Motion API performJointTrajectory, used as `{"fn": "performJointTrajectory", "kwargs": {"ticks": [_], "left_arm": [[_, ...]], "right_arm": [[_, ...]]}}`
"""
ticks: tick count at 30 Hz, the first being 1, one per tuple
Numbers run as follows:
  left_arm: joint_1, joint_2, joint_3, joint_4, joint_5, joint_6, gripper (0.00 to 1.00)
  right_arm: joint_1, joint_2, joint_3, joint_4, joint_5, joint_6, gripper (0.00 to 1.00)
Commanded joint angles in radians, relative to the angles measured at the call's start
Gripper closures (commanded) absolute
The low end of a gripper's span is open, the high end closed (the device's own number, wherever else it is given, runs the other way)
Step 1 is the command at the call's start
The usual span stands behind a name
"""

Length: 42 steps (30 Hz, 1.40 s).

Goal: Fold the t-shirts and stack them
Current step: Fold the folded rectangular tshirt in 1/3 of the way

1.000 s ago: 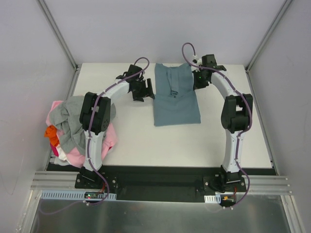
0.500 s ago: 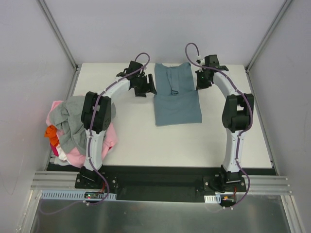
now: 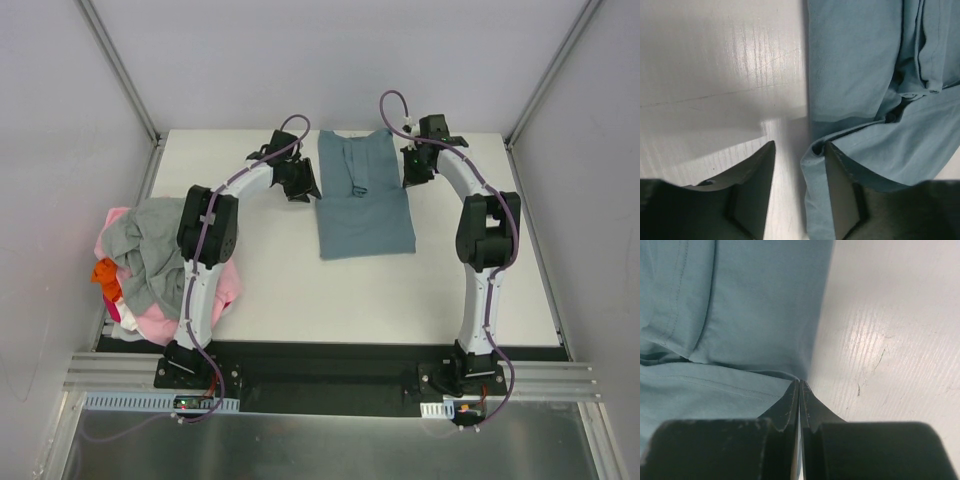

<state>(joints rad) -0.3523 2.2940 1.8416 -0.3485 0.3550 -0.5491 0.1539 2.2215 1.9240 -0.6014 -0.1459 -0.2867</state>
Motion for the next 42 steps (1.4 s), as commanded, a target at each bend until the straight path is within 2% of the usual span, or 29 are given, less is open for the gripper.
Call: {"fn": "performJointTrajectory", "kwargs": {"ticks": [1,6,8,18,24,30,42], "left_arm": [[-0.004,0.008,0.047,0.009,0.002,-0.029,0.65],[-0.01,0.015,0.056,0.026,0.013,-0.057,0.87],[-0.013,0.007,0.054,0.037,0.001,-0.06,1.0],[-0.011,-0.051,0.042,0.063,-0.05,-0.066,1.0],[-0.005,-0.102,0.008,0.1,-0.065,-0.081,1.0],[-0.004,-0.145,-0.042,0.14,-0.09,-0.095,1.0],[0.003,-0.071,-0.021,0.166,-0.096,-0.13,1.0]], "right_arm": [[-0.004,-0.002,0.018,0.017,-0.011,0.001,0.99],[-0.005,0.0,0.017,0.017,-0.009,0.003,0.99],[-0.007,0.001,0.017,0.018,-0.009,0.004,0.99],[-0.03,-0.028,0.006,0.034,-0.027,0.024,0.99],[-0.039,-0.08,-0.045,0.086,-0.047,0.035,0.99],[-0.042,-0.066,-0.045,0.088,-0.064,0.043,0.99],[-0.047,0.012,0.001,0.103,-0.069,0.047,0.99]]}}
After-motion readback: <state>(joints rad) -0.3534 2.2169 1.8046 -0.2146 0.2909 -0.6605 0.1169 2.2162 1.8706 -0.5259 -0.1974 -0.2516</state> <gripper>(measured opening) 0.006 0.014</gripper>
